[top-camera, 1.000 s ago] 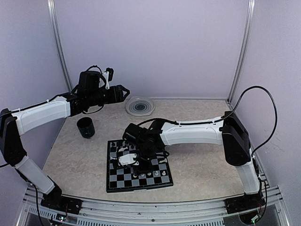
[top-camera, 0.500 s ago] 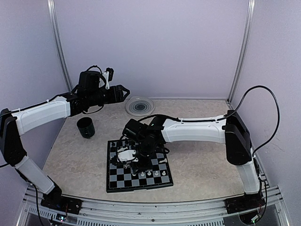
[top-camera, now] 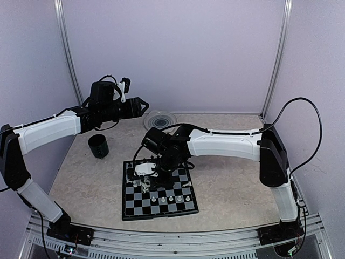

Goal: Set up the chess pieces on the board
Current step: Adjust the pawn at d2, then pick up the king from the chessboard.

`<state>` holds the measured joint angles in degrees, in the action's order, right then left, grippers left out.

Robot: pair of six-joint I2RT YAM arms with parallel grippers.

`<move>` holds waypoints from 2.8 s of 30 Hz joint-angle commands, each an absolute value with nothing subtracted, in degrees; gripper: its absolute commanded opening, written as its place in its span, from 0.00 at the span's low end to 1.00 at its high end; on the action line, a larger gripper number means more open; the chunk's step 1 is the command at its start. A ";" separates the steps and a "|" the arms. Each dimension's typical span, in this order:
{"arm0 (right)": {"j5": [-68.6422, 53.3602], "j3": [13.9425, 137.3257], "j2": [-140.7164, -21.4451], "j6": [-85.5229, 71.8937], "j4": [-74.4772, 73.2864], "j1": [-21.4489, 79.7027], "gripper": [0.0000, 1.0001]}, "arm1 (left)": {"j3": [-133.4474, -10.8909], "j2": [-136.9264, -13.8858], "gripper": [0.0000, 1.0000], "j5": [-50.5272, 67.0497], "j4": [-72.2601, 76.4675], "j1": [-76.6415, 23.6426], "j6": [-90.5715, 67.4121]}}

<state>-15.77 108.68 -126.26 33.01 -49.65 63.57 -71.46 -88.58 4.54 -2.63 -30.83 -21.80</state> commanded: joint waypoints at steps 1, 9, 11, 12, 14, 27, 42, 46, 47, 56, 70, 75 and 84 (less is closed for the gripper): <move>-14.76 111.36 -129.21 32.85 -50.01 63.44 0.09 | -73.30 -88.95 0.73 5.34 -3.14 -30.59 -21.91; -16.00 112.15 -131.25 33.52 -50.74 63.46 0.01 | -73.39 -88.77 0.73 5.38 -3.22 -30.61 -21.88; -16.36 111.94 -131.46 33.56 -50.80 63.55 0.01 | -73.47 -88.84 0.73 5.41 -3.36 -30.59 -21.93; -16.49 111.89 -131.56 33.53 -50.82 63.55 0.02 | -73.46 -88.85 0.73 5.48 -3.29 -30.59 -21.89; -16.79 111.78 -131.78 33.52 -50.87 63.70 0.02 | -73.48 -88.86 0.73 5.49 -3.34 -30.59 -21.89; -18.80 110.04 -131.74 34.19 -52.35 65.04 0.03 | -73.47 -88.98 0.73 5.71 -3.41 -30.59 -21.97; -17.69 110.63 -131.13 32.98 -51.26 64.89 0.05 | -73.56 -89.01 0.73 5.80 -3.52 -30.59 -22.04; -17.69 113.11 -129.77 32.78 -51.26 63.72 0.10 | -73.56 -88.86 0.73 5.71 -3.47 -30.59 -22.06; -17.22 113.58 -129.35 32.78 -51.13 63.33 0.13 | -73.56 -88.78 0.73 5.66 -3.51 -30.59 -22.06; -12.88 115.03 -129.06 30.69 -48.83 59.38 0.32 | -73.11 -87.80 0.73 4.74 -2.92 -30.59 -22.06; -14.01 114.87 -130.52 30.91 -49.33 58.71 0.36 | -73.30 -88.35 0.73 5.25 -3.14 -30.54 -22.14; -16.68 115.03 -131.05 31.29 -50.40 58.71 0.35 | -73.29 -88.55 0.73 5.45 -3.16 -30.41 -22.23; -18.47 115.99 -132.55 31.29 -51.61 58.80 0.31 | -73.30 -88.77 0.73 5.65 -3.16 -30.41 -22.31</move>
